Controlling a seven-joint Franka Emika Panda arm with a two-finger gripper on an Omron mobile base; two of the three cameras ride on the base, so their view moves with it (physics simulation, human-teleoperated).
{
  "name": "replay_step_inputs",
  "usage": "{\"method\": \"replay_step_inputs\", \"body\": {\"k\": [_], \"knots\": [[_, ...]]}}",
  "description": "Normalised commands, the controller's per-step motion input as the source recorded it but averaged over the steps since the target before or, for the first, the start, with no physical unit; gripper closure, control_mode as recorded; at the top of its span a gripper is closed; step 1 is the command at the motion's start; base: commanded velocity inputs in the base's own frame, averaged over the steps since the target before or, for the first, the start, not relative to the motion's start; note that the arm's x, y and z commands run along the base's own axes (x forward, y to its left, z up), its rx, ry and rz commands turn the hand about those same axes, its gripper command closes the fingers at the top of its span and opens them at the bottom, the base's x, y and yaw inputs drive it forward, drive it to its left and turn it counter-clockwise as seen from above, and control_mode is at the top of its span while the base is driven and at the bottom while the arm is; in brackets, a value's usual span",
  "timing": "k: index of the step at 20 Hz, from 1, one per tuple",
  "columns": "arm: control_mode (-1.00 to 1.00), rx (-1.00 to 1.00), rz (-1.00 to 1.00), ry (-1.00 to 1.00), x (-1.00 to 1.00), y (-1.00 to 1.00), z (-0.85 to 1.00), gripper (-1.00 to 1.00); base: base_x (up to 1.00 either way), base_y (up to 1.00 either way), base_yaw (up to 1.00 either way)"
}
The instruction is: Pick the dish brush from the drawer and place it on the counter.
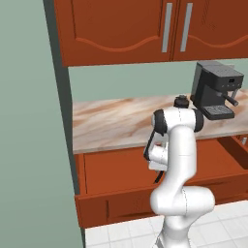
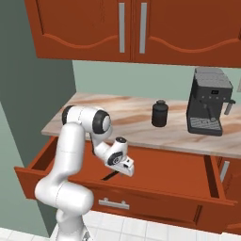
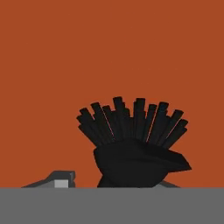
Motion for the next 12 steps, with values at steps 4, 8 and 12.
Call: {"method": "replay_step_inputs", "body": {"k": [4,8,12], "knots": [[-1.0,0.01,-0.12,-0.11,-0.89,-0.71,-0.67,1.0,0.0,0.0,0.0],[-1.0,0.01,-0.14,-0.04,-0.67,-0.69,-0.67,1.0,0.0,0.0,0.0],[-1.0,0.04,-0.21,-0.02,-0.16,-0.4,-0.35,1.0,0.0,0.0,0.0]]}}
